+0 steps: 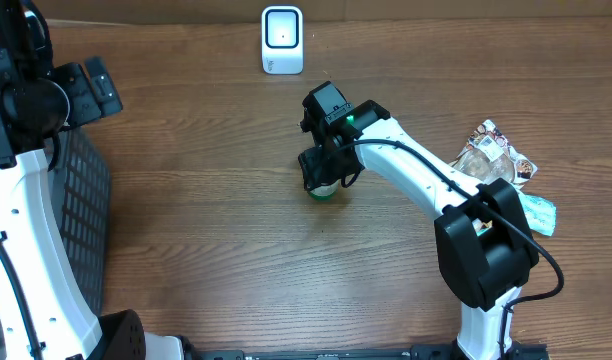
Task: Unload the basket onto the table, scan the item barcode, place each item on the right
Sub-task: 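Lift the brown jar with the right gripper up to the scanner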
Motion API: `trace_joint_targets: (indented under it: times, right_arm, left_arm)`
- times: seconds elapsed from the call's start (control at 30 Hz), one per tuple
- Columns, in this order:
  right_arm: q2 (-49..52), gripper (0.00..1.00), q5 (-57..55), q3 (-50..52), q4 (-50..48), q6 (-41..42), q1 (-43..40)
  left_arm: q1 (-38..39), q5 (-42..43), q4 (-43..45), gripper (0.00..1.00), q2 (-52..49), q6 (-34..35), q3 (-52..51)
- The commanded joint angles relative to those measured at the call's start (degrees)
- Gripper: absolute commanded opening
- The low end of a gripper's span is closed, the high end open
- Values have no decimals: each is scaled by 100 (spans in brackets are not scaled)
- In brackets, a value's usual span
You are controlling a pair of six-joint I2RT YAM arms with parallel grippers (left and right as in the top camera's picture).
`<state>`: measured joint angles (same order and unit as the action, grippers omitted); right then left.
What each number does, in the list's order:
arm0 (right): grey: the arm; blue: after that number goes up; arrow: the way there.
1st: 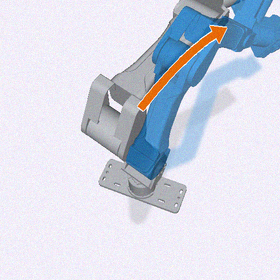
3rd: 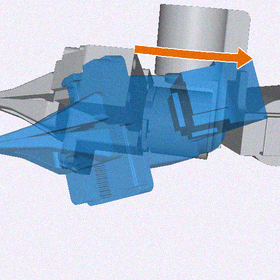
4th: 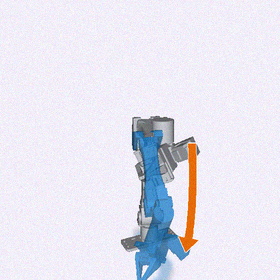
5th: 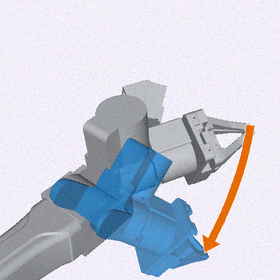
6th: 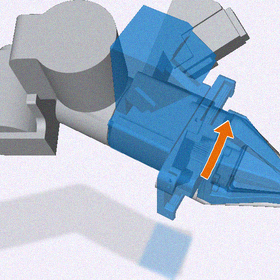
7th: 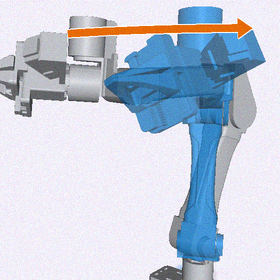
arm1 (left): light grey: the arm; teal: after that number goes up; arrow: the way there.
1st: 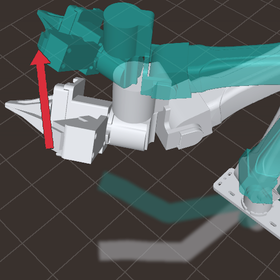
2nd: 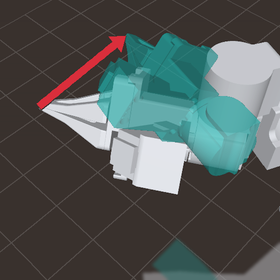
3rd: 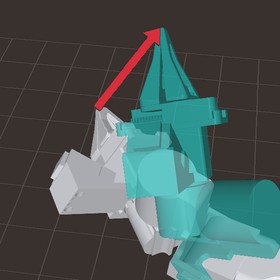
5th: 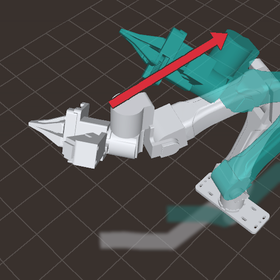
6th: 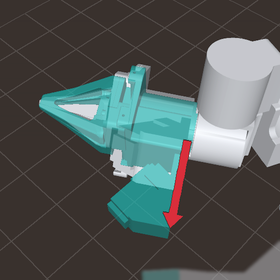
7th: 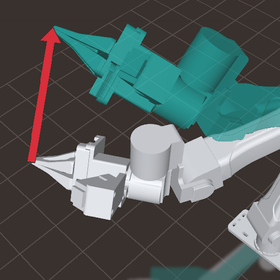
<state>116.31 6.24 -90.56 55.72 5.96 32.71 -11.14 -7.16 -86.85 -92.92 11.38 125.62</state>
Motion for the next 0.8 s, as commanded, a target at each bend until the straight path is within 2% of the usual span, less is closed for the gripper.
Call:
trace_joint_targets:
  times: [0.0, 0.17, 0.37, 0.47, 0.6, 0.77]
  right_arm:
    - [-146, 58, 605, -240, 170, 9, 4]
    - [-380, 56, 1993, -802, 337, 363, -251]
    - [-723, 56, 5036, -1392, -127, 1167, -953]
    - [-782, 64, 5842, -1443, -741, 2306, -1252]
    - [-782, 64, 6078, -1443, -1663, 4306, -1523]
    - [-782, 63, 6033, -1443, -3108, 5722, -1574]
  left_arm:
    - [-9, -52, 11, 99, -7, -109, 13]
    - [-9, -52, 11, 100, -7, -109, 11]
    - [-9, -52, 11, 99, -7, -109, 13]
    - [-9, -52, 11, 100, -7, -109, 13]
    - [-9, -52, 11, 100, -7, -109, 13]
    - [-9, -52, 11, 99, -7, -109, 13]
